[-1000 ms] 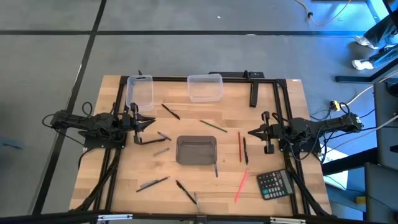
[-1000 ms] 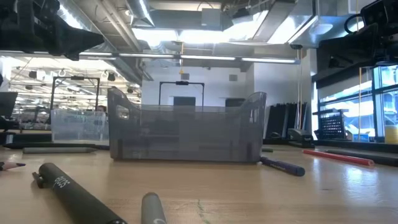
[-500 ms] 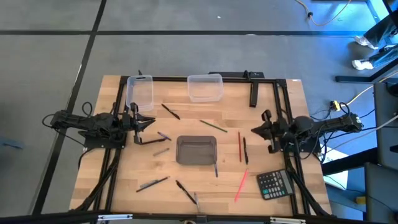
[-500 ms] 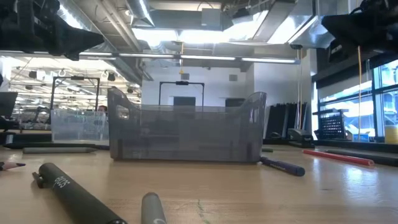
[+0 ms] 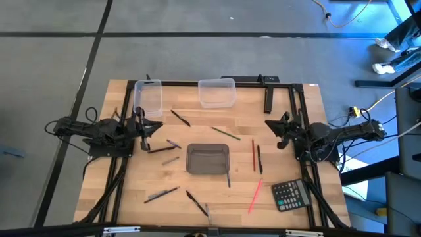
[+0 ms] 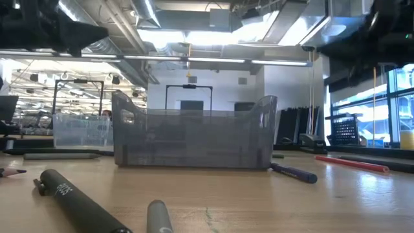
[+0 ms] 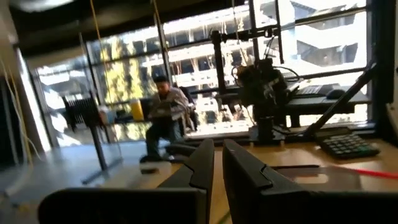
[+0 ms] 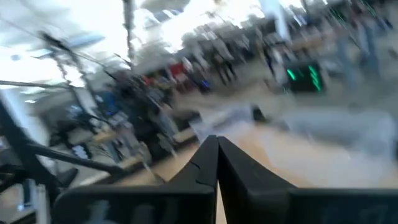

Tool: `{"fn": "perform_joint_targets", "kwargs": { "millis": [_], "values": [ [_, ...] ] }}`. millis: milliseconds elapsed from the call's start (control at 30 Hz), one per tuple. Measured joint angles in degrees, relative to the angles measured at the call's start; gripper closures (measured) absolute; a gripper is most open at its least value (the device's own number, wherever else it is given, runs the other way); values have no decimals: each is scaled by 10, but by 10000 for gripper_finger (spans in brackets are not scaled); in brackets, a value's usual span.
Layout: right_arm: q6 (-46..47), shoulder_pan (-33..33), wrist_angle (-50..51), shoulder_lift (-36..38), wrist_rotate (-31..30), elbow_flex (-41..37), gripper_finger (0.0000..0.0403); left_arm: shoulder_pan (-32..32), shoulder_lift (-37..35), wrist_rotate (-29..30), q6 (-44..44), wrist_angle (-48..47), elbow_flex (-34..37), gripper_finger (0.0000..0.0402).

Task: Sort crayons/erasers/pens/pencils in bins
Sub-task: Put the black pen into the left transparent bin

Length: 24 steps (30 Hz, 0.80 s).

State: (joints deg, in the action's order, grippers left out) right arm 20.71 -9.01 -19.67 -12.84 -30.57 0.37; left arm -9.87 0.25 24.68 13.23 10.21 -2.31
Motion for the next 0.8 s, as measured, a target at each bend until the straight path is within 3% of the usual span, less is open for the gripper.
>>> {"fn": "perform_joint_targets", "kwargs": {
  "millis": [200,367,600,667,800],
  "values": [
    [61,10,24,-59,-89,0,369,20,0,21,114,85,0,374],
    [32,36,-19,-105,-128,0,335,68,2,92,44,85,0,374],
    [53,92,-72,-161,-130,0,280,143,29,109,-66,34,0,374],
    [77,105,-77,-178,-130,0,269,168,49,90,-93,27,0,374],
    [86,119,-110,-205,-115,0,263,220,107,-15,-131,28,0,377]
  ]
}}
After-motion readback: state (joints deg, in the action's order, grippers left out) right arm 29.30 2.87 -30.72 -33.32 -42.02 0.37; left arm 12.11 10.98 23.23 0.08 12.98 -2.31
